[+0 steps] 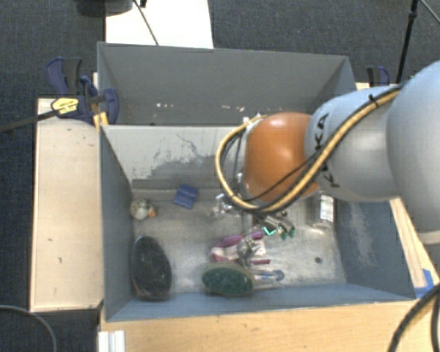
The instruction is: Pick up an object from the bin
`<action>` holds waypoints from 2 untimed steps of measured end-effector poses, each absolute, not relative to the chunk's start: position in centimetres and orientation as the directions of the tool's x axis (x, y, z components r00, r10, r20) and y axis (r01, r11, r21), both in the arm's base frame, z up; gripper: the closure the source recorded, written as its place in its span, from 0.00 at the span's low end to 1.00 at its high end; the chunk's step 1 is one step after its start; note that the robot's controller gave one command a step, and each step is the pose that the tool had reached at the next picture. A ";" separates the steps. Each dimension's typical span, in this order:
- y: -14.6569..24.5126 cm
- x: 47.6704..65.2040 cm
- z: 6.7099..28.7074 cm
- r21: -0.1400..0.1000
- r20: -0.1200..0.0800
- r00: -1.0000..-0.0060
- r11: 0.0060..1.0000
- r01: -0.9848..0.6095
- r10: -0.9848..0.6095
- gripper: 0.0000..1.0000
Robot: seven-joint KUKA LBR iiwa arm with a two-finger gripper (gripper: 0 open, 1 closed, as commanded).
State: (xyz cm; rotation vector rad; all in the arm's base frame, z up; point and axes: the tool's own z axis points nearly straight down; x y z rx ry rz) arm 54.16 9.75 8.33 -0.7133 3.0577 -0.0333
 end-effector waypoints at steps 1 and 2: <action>9.7 54.1 8.3 -0.021 0.004 -0.898 0.898 -0.440 -0.440 1.00; 9.8 54.2 8.3 -0.021 0.002 -0.898 0.898 -0.439 -0.439 0.00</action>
Offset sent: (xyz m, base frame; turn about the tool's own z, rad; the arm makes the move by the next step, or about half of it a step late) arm 0.0000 0.0000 0.0000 0.0000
